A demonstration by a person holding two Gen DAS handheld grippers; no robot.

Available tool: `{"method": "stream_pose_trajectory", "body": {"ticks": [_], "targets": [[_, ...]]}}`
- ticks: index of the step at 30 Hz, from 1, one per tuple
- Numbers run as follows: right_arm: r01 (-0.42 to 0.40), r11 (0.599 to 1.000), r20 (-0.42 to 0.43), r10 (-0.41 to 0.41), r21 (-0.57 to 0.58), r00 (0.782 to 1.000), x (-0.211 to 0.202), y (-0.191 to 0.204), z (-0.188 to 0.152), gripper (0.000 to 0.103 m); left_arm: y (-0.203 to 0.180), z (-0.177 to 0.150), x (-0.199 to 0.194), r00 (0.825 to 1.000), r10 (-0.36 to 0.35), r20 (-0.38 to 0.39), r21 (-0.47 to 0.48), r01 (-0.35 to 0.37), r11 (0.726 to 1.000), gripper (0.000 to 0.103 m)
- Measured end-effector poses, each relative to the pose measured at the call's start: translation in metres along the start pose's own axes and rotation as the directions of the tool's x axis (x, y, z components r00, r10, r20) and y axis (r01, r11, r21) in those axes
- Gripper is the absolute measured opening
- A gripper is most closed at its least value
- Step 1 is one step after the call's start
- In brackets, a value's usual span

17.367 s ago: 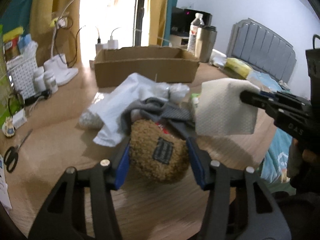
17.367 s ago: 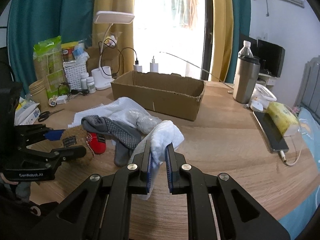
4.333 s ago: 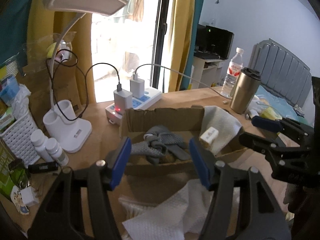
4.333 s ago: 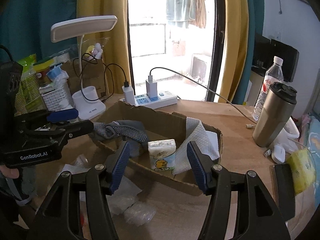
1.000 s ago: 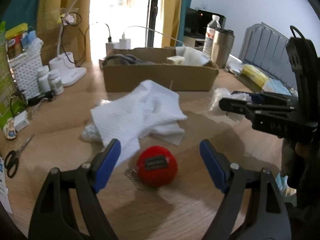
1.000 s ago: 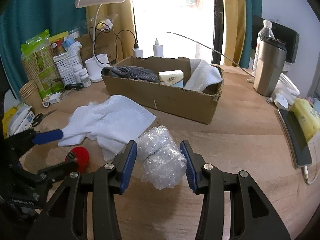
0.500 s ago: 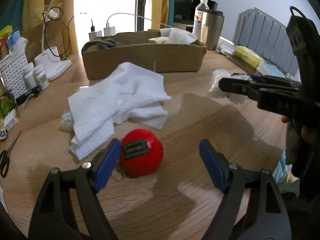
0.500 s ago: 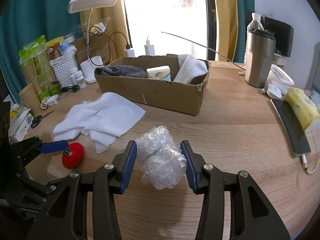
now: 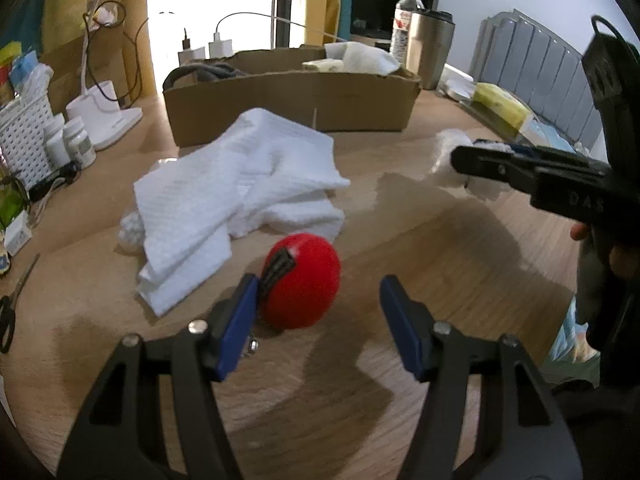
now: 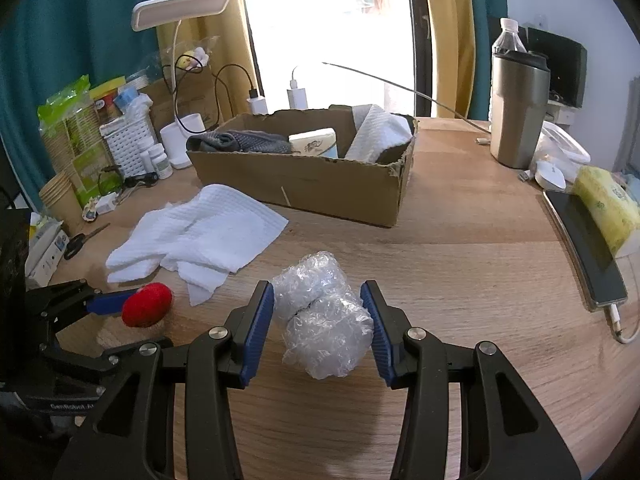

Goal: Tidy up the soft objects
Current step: 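Grasp the red ball with the left gripper while the right gripper grasps the bubble-wrap bag, then carry the red ball and bubble-wrap bag over the cardboard box with both grippers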

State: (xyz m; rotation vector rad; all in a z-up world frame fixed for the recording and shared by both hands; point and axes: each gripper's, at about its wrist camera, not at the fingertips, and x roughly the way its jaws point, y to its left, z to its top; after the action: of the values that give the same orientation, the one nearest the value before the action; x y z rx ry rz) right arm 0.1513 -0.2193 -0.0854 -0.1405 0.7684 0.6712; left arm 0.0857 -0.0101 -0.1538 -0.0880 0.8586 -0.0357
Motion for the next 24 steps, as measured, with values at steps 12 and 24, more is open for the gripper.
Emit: {"method": "stream_pose_trajectory", "body": {"ticks": [12,24], "targets": [[-0.006,1.000,-0.004,0.006,0.005,1.000,0.002,-0.003,0.003,0.048,0.001,0.008,0.007,1.000,-0.012,-0.025,0.012,0.012,1.000,0.047],[-0.001,1.000,0.019,0.001,0.001,1.000,-0.002,-0.007,0.018,0.048,0.000,0.023,-0.001,0.999,-0.042,0.004,0.010,0.042,0.999,0.045]]}}
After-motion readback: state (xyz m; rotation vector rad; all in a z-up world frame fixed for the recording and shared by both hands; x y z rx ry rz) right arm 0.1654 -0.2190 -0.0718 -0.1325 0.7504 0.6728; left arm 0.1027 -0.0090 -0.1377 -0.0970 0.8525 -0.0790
